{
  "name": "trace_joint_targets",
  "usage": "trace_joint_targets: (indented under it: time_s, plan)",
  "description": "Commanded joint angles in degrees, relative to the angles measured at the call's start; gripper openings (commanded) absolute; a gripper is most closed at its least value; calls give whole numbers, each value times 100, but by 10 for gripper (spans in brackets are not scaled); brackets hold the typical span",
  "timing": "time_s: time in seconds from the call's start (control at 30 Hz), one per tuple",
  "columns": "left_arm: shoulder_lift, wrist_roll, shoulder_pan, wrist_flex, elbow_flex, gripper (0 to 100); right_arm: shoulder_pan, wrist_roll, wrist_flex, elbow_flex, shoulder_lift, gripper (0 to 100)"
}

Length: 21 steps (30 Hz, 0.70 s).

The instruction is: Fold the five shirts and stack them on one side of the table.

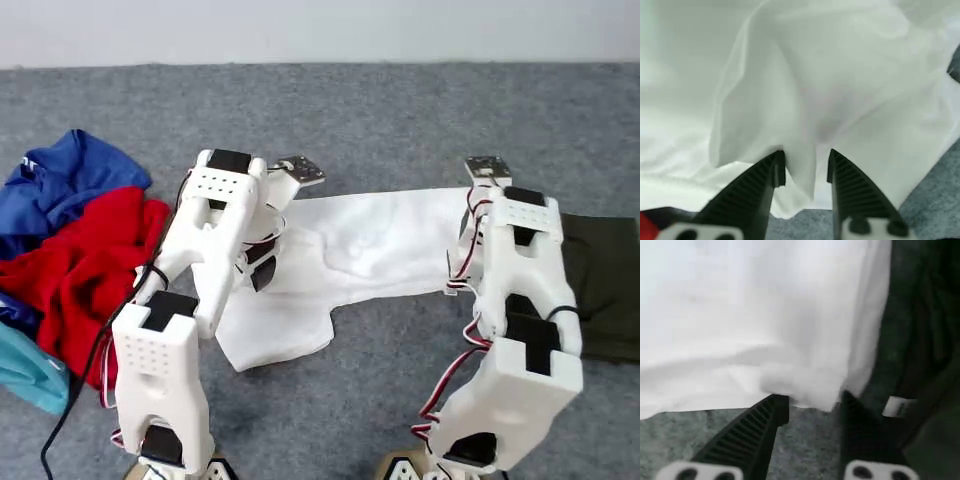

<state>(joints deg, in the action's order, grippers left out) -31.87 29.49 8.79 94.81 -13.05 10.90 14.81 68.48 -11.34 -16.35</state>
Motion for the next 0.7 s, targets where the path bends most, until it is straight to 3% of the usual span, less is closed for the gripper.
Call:
trace_joint_targets:
  time_s: [0.0,0.3,0.67]
  plan:
    - [35,53,-44,141,4,151,171,-18,-48,9,31,28]
    - [35,325,-396,466,4,149,602,431,-57,35,84,50]
    - [26,334,-818,475,13,148,629,651,-22,466,84,15]
